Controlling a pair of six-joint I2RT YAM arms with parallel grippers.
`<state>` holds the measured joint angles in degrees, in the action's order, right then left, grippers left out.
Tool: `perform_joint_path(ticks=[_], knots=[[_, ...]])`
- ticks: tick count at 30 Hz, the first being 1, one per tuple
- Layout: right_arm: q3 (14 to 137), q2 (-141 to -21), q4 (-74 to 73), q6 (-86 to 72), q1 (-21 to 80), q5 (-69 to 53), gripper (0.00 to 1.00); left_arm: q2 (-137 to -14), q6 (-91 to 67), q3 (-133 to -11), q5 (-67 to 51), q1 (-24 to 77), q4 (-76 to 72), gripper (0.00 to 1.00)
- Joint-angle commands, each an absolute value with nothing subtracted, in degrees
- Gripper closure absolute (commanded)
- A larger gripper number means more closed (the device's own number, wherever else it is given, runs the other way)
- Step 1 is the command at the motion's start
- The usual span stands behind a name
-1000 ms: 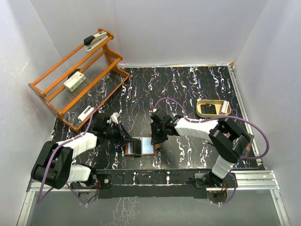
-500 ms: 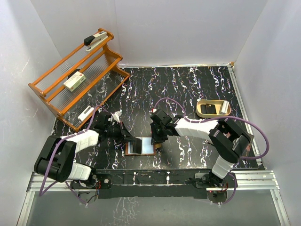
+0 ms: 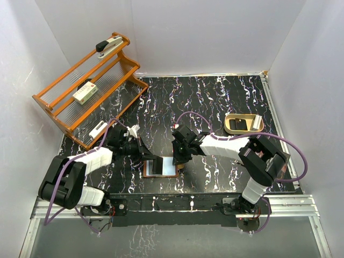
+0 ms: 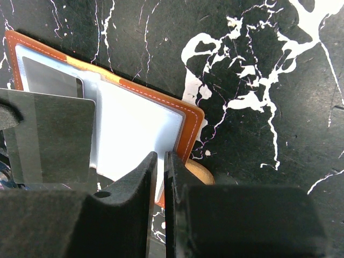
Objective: Put the credit cards into the card holder
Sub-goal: Insert the credit card into the card holder.
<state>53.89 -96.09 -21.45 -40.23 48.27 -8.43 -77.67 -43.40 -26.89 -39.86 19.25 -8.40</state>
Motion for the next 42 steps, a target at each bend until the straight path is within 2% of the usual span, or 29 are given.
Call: perform_joint_path(ticks=[1, 22, 29, 33, 38, 42], knots=[[53.3, -97.1, -20.2, -38.7, 48.7, -6.2, 0.90, -77.5, -41.3, -28.5, -40.3, 19.4, -6.7, 1.00], [51.4, -96.6, -19.5, -39.6, 48.7, -5.9, 0.90, -85.2, -46.4, -23.4, -38.3, 19.5, -17.8, 1.00], [51.5, -95.4, -20.3, -39.7, 48.7, -4.9, 0.90, -79.3, -40.9, -26.4, -32.6, 19.4, -7.8, 1.00], [51.5, -95.6, -20.3, -39.7, 48.8, -5.0, 0.89, -80.1, -37.9, -28.8, -32.1, 19.4, -4.4, 1.00], [51.7, -95.3, -21.1, -38.7, 48.7, -4.1, 0.89, -82.1, -38.5, -28.2, -36.5, 19.7, -8.2, 1.00], [52.1, -95.7, -21.6, -38.2, 48.7, -4.1, 0.90, -83.1, -38.5, -27.7, -35.2, 20.2, -7.2, 1.00]])
